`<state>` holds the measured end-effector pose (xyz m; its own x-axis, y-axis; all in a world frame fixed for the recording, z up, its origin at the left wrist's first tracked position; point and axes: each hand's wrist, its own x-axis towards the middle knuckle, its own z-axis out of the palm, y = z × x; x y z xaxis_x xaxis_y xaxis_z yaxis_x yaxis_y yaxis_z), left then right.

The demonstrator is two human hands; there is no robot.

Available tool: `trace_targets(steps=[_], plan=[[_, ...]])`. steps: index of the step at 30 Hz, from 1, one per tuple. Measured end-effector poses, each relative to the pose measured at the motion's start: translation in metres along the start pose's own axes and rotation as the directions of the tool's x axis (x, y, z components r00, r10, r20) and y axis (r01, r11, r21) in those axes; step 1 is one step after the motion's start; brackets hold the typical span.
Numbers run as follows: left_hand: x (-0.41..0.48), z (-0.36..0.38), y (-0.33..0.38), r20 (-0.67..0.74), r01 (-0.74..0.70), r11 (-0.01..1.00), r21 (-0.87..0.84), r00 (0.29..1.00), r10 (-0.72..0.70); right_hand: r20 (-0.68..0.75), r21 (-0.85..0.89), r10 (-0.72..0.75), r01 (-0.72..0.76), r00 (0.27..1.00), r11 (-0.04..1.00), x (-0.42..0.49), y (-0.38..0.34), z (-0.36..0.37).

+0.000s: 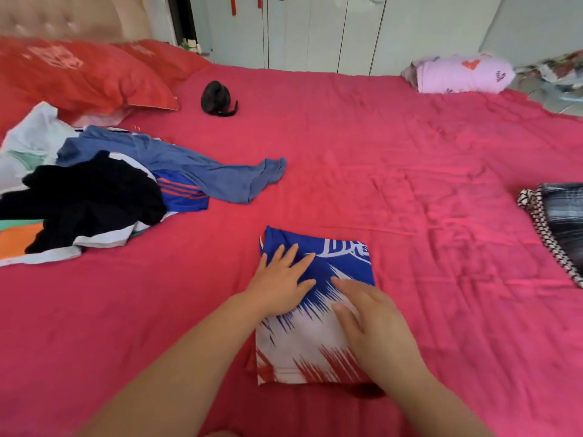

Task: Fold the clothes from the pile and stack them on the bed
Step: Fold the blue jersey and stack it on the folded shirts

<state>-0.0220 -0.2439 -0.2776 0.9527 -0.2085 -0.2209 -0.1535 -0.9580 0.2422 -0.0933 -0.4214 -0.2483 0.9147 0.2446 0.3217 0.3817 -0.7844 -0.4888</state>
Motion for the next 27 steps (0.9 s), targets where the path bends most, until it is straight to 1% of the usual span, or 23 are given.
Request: trace_targets(steps=[1,3,5,6,8,9,11,12,13,14,15,16,18,21,22,25,27], plan=[[0.000,0.006,-0.004,0.040,0.003,0.999,0.043,0.999,-0.005,0.084,-0.087,0.016,-0.009,0.996,0.996,-0.005,0.003,0.001],[-0.001,0.010,-0.012,0.053,0.011,0.995,0.104,0.998,-0.017,0.276,-0.241,0.051,0.018,0.960,0.970,-0.025,0.006,0.014],[0.000,0.010,-0.014,0.009,0.035,0.991,0.126,0.999,-0.036,0.415,-0.310,0.119,0.018,0.902,0.951,-0.048,0.008,0.025],[-0.001,0.008,-0.012,-0.019,0.049,0.992,0.114,0.999,-0.047,0.453,-0.315,0.157,-0.007,0.877,0.949,-0.056,0.008,0.027],[-0.006,0.007,-0.007,-0.096,0.073,0.996,0.060,0.993,-0.067,0.417,-0.358,0.170,-0.011,0.893,0.934,-0.060,0.004,0.024],[-0.010,0.007,-0.005,-0.148,0.093,0.996,0.011,0.985,-0.090,0.416,-0.339,0.164,-0.014,0.894,0.941,-0.056,0.004,0.022],[-0.023,0.009,-0.006,-0.253,0.170,0.975,-0.146,0.946,-0.202,0.434,-0.218,0.097,0.000,0.896,0.976,-0.049,0.008,0.017],[-0.030,0.010,-0.008,-0.279,0.226,0.948,-0.225,0.917,-0.285,0.387,-0.163,0.077,-0.015,0.919,0.987,-0.046,0.011,0.015],[-0.038,0.012,-0.010,-0.285,0.282,0.919,-0.274,0.889,-0.358,0.343,-0.151,0.082,-0.031,0.936,0.988,-0.040,0.014,0.011],[-0.045,0.013,-0.010,-0.269,0.331,0.900,-0.284,0.874,-0.406,0.306,-0.156,0.094,-0.048,0.947,0.987,-0.030,0.018,0.007],[-0.052,0.015,-0.008,-0.246,0.357,0.894,-0.271,0.872,-0.423,0.288,-0.163,0.105,-0.059,0.952,0.985,-0.019,0.025,0.006],[-0.056,0.016,-0.005,-0.221,0.359,0.896,-0.260,0.881,-0.417,0.282,-0.170,0.103,-0.056,0.954,0.984,-0.007,0.032,0.006],[-0.059,0.020,0.004,-0.200,0.314,0.905,-0.286,0.905,-0.377,0.299,-0.211,0.131,-0.069,0.945,0.975,0.021,0.047,0.012],[-0.055,0.023,0.010,-0.230,0.253,0.917,-0.309,0.916,-0.330,0.335,-0.255,0.191,-0.106,0.923,0.961,0.056,0.061,0.020],[-0.055,0.021,0.008,-0.250,0.246,0.929,-0.277,0.915,-0.317,0.355,-0.269,0.200,-0.105,0.913,0.957,0.064,0.064,0.023],[-0.059,0.016,-0.013,-0.305,0.245,0.964,-0.098,0.915,-0.264,0.427,-0.336,0.209,-0.060,0.880,0.940,0.075,0.075,0.034],[-0.065,0.013,-0.027,-0.292,0.233,0.972,-0.029,0.928,-0.232,0.460,-0.408,0.237,-0.033,0.856,0.912,0.075,0.081,0.040]])
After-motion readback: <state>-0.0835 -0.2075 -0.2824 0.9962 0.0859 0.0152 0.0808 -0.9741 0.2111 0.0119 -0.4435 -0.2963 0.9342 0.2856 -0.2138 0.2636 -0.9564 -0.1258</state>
